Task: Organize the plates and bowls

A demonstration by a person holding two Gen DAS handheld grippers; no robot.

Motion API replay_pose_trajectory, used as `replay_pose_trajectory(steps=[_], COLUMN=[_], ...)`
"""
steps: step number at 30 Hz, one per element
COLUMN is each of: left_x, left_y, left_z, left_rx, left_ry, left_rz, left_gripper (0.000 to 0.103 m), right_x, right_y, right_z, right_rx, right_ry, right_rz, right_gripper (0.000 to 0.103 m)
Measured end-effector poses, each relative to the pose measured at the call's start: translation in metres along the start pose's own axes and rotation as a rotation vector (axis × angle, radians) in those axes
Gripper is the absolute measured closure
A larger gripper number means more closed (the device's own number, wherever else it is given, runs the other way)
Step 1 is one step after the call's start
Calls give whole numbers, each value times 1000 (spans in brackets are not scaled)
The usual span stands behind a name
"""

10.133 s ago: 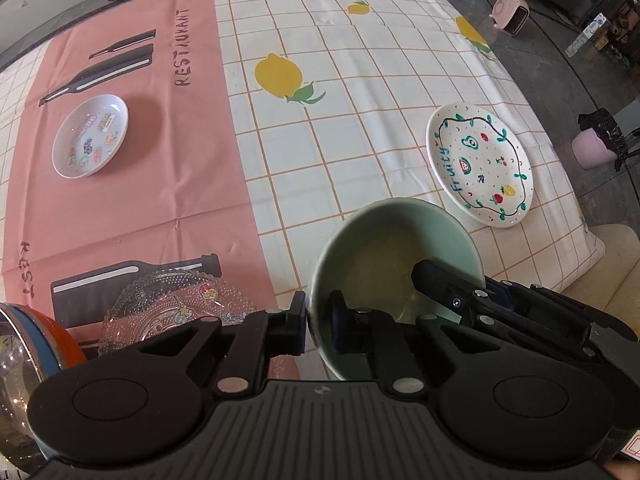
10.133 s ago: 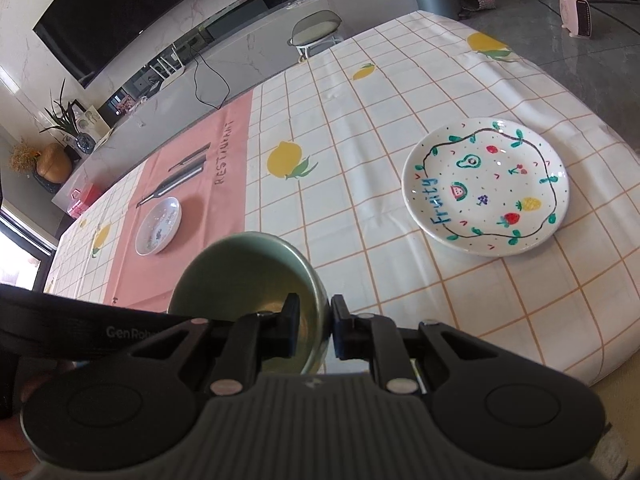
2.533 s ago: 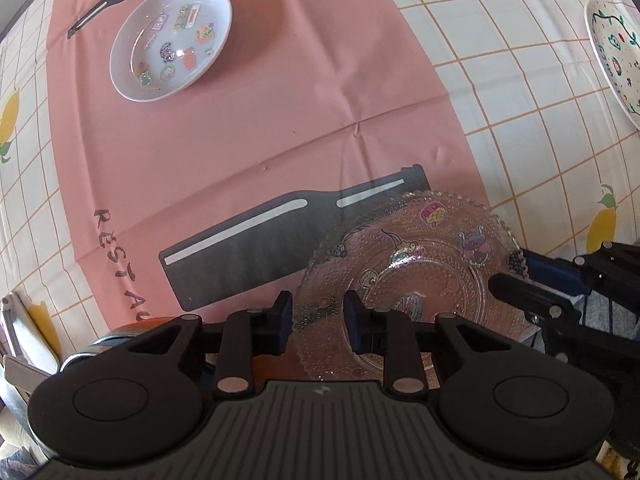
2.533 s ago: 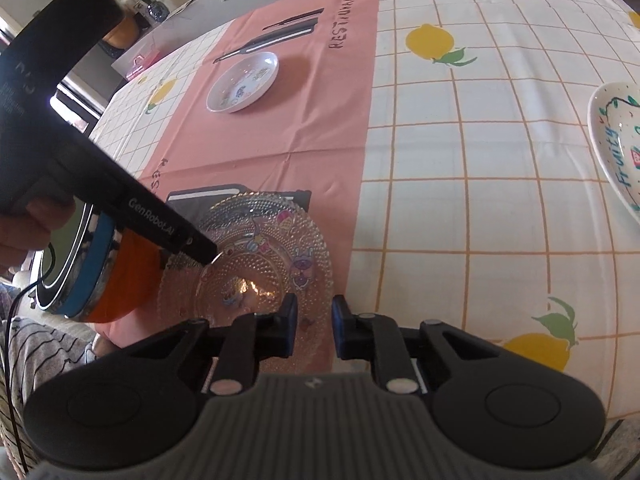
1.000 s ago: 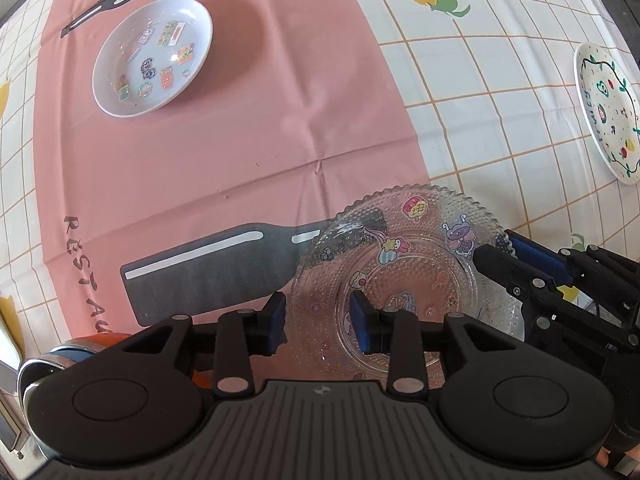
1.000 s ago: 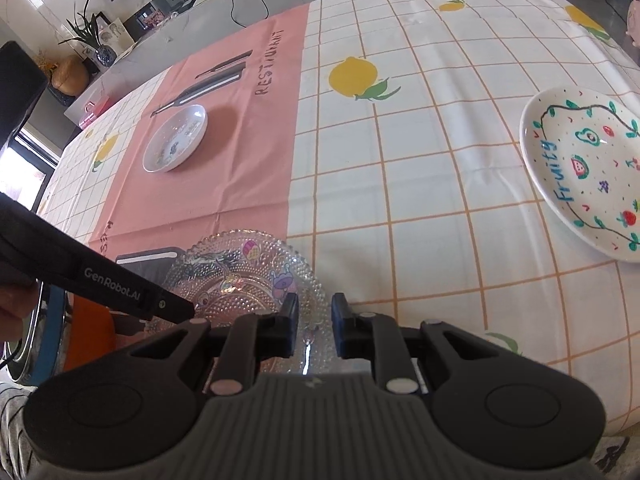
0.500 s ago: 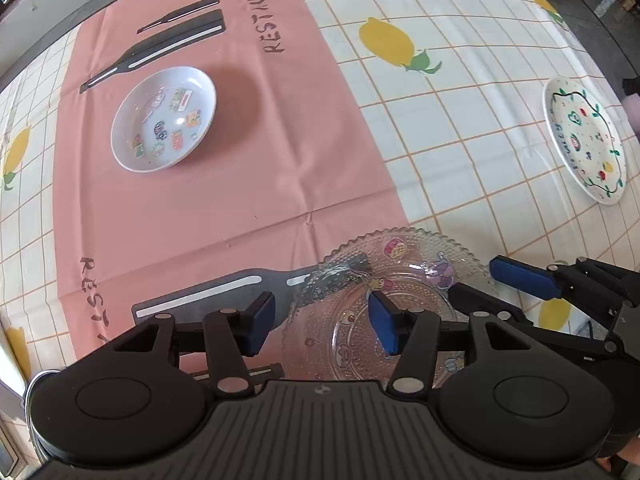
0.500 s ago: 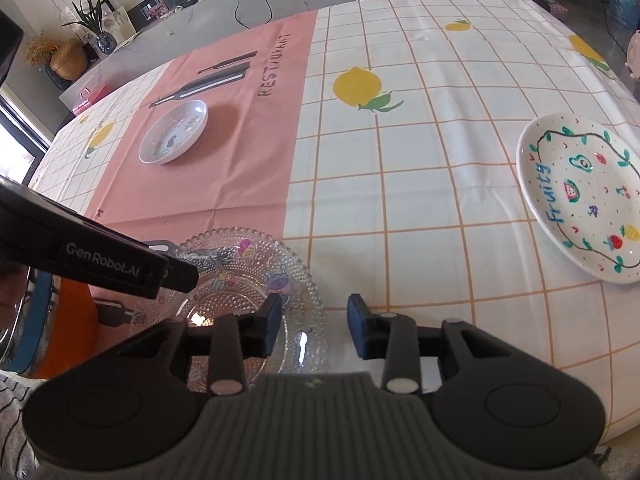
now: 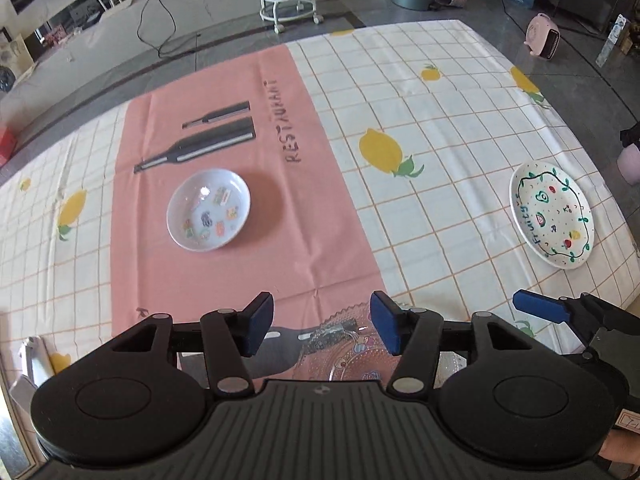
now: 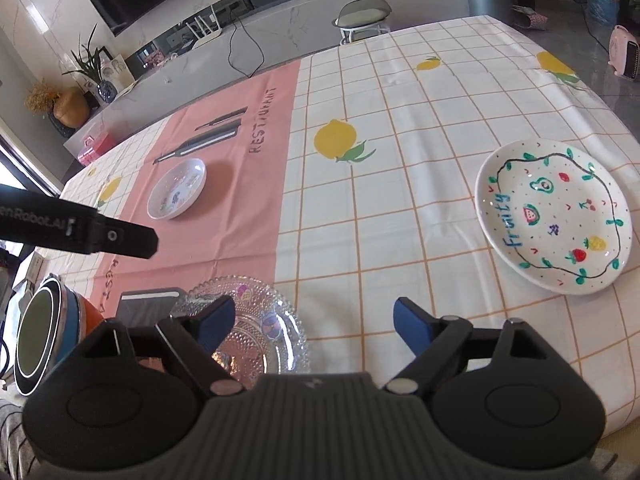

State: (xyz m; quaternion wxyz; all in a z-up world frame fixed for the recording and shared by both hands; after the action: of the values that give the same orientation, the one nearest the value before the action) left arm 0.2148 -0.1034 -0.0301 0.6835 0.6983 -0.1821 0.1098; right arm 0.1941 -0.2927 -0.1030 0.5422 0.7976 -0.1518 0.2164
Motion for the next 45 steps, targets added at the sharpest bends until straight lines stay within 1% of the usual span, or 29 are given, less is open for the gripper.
replay_pose_trajectory(steps=[1,4,6,9,13,17,20,21,23,24,26,27,29,33,36,39,41,43,45], left_x=[1,4,5,7,11,18,23,25,27,28,30,30,30,27,23,18,18,19,22], left_y=[4,15,22,25,23,24,17,15,11,10,8,6,2,-13,-31,-46,-54,-62,-71], left_z=[3,17,28,43,61,80,93,97,106,112,124,131,142,161,173,188,194,197,198], left_rx=[9,34,50,40,-6,-101,-152,-163,-167,-165,-171,-183,-202,-223,-247,-266,-265,-244,-234], left_ry=[-9,-63,-102,-133,-140,-132,-112,-110,-107,-99,-102,-94,-71,-52,-30,-49,-65,-73,-78], left_rz=[10,39,75,85,76,103,93,91,98,111,132,142,142,143,140,143,146,140,128], left_gripper=[37,36,33,33,33,33,33,33,33,33,33,33,33,33,36,36,36,36,36], right_x=[1,3,5,8,11,9,6,4,-2,-5,-10,-14,-18,-24,-29,-32,-33,-33,-32], right_y=[1,7,12,21,41,67,88,92,99,102,104,105,105,104,101,92,83,81,81], right_z=[3,9,13,19,32,53,69,76,91,101,120,129,141,157,167,176,184,191,197], right_rx=[-1,3,0,-9,-40,-49,-92,-102,-102,-101,-116,-136,-173,-186,-204,-244,-223,-200,-227], right_ry=[-9,-33,-47,-61,-97,-184,-225,-241,-283,-325,-409,-448,-489,-523,-561,-598,-640,-686,-723], right_rz=[5,22,41,71,132,200,266,281,311,322,335,346,347,350,349,322,300,310,337], right_gripper=[14,12,10,9,9,9,9,9,14,20,24,26,29,30,31,31,31,31,31])
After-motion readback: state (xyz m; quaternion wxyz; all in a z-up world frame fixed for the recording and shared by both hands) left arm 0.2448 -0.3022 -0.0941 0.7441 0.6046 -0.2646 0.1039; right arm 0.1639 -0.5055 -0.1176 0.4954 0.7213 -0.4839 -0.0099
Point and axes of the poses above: each gripper's, at about its wrist camera, not at the fingertips, and y roughly against the way its jaws point, z to its right, x to its top, the point moved 4 cm from there along -y, roughly the way its jaws point, and after that the axes turned 3 degrees about y, right-handed, at the moved point
